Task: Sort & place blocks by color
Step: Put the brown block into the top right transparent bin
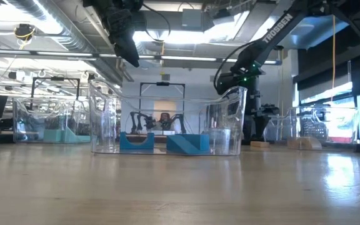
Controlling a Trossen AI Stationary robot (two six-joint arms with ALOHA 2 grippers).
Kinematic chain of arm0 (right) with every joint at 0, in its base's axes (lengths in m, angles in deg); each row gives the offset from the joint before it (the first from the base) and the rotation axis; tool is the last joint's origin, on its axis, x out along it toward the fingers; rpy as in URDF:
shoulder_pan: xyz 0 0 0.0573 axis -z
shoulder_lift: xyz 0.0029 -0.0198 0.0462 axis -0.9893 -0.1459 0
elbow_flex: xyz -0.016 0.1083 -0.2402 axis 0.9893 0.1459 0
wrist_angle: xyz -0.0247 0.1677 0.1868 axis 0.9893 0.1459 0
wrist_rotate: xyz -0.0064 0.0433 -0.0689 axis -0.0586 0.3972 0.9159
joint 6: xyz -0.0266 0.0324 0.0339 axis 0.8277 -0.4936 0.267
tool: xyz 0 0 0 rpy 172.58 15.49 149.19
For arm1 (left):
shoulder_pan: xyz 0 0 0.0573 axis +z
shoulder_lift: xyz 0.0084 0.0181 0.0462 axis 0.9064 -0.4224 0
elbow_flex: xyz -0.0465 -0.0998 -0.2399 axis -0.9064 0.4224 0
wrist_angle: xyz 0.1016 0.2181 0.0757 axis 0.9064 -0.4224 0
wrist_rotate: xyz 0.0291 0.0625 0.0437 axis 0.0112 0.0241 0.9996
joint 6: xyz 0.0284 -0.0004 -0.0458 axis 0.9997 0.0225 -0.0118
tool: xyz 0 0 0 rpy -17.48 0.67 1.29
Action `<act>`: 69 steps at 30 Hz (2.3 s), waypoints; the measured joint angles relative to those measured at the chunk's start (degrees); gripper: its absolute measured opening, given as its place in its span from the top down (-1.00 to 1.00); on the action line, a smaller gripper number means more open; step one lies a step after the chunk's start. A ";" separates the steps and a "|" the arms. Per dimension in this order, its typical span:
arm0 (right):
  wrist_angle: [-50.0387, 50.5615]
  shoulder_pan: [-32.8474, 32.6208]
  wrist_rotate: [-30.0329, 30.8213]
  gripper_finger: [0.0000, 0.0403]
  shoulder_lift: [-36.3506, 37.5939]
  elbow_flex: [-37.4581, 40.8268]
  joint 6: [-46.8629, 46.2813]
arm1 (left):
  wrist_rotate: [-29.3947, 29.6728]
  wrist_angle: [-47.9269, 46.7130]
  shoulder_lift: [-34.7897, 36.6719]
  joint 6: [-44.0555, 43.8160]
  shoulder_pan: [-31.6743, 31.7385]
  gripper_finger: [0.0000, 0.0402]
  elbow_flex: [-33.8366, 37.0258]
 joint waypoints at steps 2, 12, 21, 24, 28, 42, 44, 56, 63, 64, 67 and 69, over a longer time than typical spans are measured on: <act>0.04 0.04 -0.63 0.07 0.00 0.00 -0.06 | 0.00 -0.02 0.00 0.00 0.00 0.03 0.00; 2.14 0.02 -2.40 0.07 -0.04 0.00 -0.14 | 0.00 -0.20 0.00 0.00 0.00 0.03 0.00; 2.21 -0.63 -0.75 0.07 -0.33 0.19 14.79 | 0.00 -0.20 0.00 0.76 0.00 0.03 0.00; 2.20 -0.68 -0.21 0.07 -0.37 0.24 20.04 | 0.00 -0.17 0.00 1.70 0.00 0.03 0.00; 2.22 -0.66 0.11 0.07 -0.39 0.26 22.36 | 0.11 -0.19 0.00 1.73 0.00 0.03 0.00; 1.98 -0.15 -4.74 0.06 -0.26 0.16 36.04 | 0.17 -0.20 0.00 1.59 0.00 0.03 0.00; 1.97 -0.13 -5.09 0.06 -0.24 0.13 36.04 | 0.17 -0.20 0.00 1.56 0.00 0.03 0.00; 1.99 -3.50 -5.21 0.06 -0.24 0.13 43.86 | 0.28 -0.17 0.00 2.16 0.00 0.03 0.00; 1.95 -7.23 -5.31 0.07 -0.24 0.13 47.85 | 0.27 -0.17 0.00 2.53 0.00 0.03 0.00; 1.92 -7.79 -5.31 0.07 -0.24 0.13 47.89 | 0.26 -0.17 0.00 2.54 0.00 0.03 0.00; 1.76 -9.07 -5.26 0.07 -0.24 0.13 45.71 | 0.26 -0.17 0.00 2.54 0.00 0.03 0.00; 2.03 -9.50 -5.01 0.07 -0.25 -0.15 40.66 | 0.26 -0.17 0.00 2.56 0.00 0.04 0.00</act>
